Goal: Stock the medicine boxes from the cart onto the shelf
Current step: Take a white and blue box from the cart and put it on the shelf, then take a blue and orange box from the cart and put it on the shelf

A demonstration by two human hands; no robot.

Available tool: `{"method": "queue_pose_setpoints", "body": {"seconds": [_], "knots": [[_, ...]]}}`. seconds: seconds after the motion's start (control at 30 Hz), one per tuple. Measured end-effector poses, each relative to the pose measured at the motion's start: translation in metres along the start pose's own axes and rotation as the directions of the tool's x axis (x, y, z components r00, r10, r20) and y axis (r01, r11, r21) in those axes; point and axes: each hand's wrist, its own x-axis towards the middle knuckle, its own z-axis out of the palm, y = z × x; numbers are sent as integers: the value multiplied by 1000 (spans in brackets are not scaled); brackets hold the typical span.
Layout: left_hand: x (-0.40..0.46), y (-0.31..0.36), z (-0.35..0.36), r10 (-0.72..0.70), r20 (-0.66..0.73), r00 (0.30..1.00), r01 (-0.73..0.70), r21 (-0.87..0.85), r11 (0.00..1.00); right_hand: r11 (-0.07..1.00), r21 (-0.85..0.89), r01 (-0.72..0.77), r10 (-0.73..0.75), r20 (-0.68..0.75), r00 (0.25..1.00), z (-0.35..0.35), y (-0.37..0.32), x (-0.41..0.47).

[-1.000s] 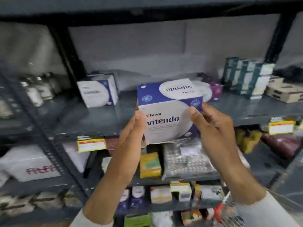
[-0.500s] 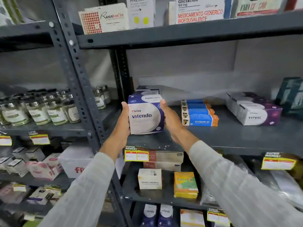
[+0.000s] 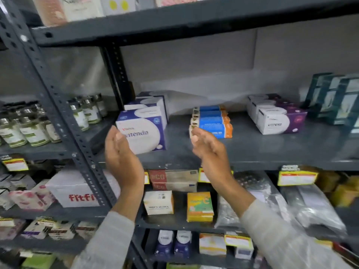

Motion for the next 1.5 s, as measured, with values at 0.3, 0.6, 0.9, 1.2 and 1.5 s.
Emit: {"method": "queue_pose_setpoints", "body": {"seconds": [0.3,0.6,0.9,1.2,1.5], "knots": [[-275,-79,78,113,639,761,-207,74,976,991,-59,-121,95,-326,941,-261,30,-145],[-521,-204,87,-355,932,-69,-473,283,835,704,-126,-699,470,-656,591,-500,120,-317],[-615,-281,63,-632,680,-372,-701,241,671,154,-171,-973,733,-640,228,-564,275,-465],[-618,-296,59,-650,686,-327,-741,240,627,-43,-168,-985,611,-784,107,-572,377,-554],[-619,-301,54,-647,709,-280,-740,270,616,-37,-70,-997,629,-777,31,-575,401,-560]]}}
